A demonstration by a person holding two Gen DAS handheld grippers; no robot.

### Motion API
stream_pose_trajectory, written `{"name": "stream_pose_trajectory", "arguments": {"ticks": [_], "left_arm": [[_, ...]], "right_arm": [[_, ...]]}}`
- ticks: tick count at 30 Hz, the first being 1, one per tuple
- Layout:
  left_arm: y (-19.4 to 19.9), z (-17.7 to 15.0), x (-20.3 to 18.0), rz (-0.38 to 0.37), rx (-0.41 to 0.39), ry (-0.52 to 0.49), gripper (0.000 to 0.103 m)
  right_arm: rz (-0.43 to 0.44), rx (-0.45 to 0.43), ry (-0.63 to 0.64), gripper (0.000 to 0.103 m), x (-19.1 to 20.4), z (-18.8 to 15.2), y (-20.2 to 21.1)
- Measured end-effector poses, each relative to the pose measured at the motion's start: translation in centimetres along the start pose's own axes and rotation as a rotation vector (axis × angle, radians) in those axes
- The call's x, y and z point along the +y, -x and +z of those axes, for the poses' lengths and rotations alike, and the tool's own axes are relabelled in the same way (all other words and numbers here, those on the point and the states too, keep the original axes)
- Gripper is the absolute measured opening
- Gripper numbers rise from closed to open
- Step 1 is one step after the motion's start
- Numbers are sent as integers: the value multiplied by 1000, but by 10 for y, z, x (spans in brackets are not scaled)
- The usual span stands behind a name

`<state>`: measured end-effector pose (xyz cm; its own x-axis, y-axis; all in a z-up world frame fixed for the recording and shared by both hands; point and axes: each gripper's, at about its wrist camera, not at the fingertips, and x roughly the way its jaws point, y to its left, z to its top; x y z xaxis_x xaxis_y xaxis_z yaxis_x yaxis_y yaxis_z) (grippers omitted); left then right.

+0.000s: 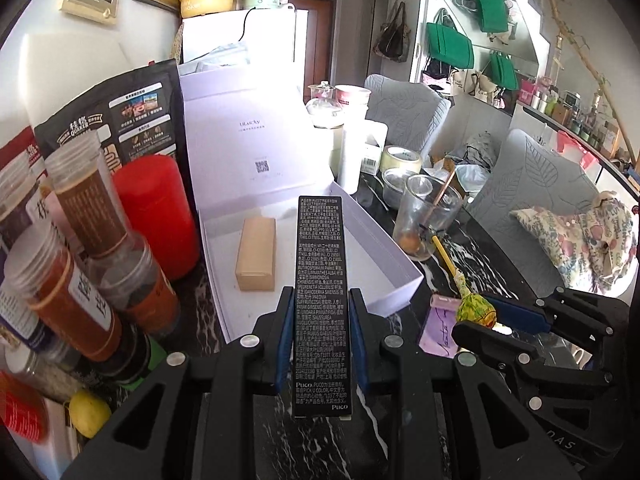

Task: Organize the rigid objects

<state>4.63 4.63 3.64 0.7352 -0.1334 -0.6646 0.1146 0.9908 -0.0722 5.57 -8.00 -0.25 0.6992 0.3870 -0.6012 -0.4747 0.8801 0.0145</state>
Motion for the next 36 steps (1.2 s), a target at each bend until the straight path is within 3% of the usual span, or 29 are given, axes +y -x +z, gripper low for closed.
{"name": "stream_pose_trajectory", "arguments": {"ticks": [25, 36], "left_arm": [[-69, 78, 30, 33, -34, 23, 25], [-111, 87, 56, 47, 8, 105, 25]], "right_arm": [[-19, -17, 47, 26, -42, 74, -73], [-15, 12, 16, 26, -53, 97, -122]]}}
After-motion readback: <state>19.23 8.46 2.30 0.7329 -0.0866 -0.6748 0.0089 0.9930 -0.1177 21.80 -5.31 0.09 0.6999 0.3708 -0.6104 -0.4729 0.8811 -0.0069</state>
